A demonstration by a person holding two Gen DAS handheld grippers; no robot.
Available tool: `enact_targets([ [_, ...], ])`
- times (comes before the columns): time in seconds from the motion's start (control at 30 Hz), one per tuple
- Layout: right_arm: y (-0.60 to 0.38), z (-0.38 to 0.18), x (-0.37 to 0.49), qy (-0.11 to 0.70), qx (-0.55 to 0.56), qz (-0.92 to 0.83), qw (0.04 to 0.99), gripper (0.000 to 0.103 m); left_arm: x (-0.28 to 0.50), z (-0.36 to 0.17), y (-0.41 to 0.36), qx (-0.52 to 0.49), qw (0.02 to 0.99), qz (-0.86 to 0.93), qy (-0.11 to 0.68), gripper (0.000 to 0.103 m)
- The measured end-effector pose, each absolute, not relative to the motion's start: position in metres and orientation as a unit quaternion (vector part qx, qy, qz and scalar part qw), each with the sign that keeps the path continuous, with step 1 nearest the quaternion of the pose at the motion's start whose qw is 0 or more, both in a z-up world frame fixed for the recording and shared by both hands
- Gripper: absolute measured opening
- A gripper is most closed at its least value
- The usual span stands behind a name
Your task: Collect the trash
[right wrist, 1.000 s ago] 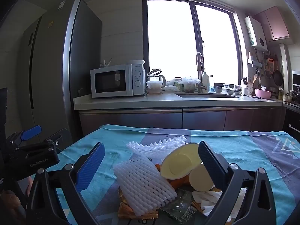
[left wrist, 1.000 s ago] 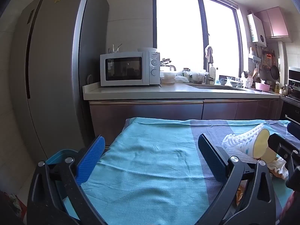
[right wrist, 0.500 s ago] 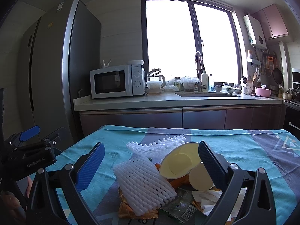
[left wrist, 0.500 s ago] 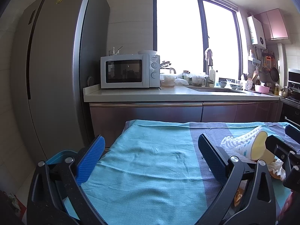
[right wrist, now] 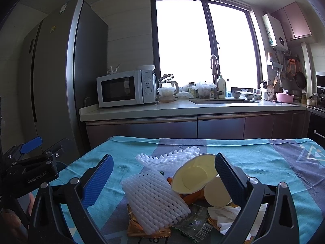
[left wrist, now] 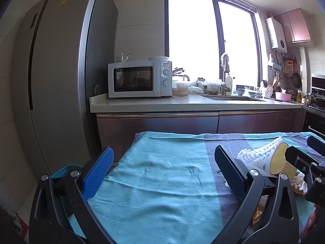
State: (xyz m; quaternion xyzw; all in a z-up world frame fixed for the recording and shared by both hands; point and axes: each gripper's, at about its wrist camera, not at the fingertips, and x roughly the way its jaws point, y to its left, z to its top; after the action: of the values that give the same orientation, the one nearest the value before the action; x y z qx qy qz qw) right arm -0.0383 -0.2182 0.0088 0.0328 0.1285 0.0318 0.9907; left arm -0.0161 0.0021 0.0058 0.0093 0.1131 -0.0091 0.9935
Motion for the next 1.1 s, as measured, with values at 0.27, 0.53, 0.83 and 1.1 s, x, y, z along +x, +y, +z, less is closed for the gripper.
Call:
enact_targets([
  [0.27,-0.2203,0.0083,-0.0381,0.130,0.036,0.032,0.990,0.096,-0.0136,0.0054,0.0008,0.010,0.994,-0.011,0.113,0.098],
  [0.53,-0.2220,0.0080,-0.0387,0.131,0.036,0.032,0.990,0.096,-0.0123,0.0032,-0.0005,0.011,0.993,-0.013,0.113,0.098],
  [0.83,-0.2245,0.0063,-0.0382,0.133,0.037,0.034,0.990,0.096,-0.0139,0.0003,-0.0038,0.014,0.993,-0.018,0.112,0.098],
  [1.1,-0.2286,0.0042,-0.0371,0.136,0.041,0.035,0.989,0.096,-0.0132,-0.0030,-0.0084,0.017,0.992,-0.026,0.118,0.098],
])
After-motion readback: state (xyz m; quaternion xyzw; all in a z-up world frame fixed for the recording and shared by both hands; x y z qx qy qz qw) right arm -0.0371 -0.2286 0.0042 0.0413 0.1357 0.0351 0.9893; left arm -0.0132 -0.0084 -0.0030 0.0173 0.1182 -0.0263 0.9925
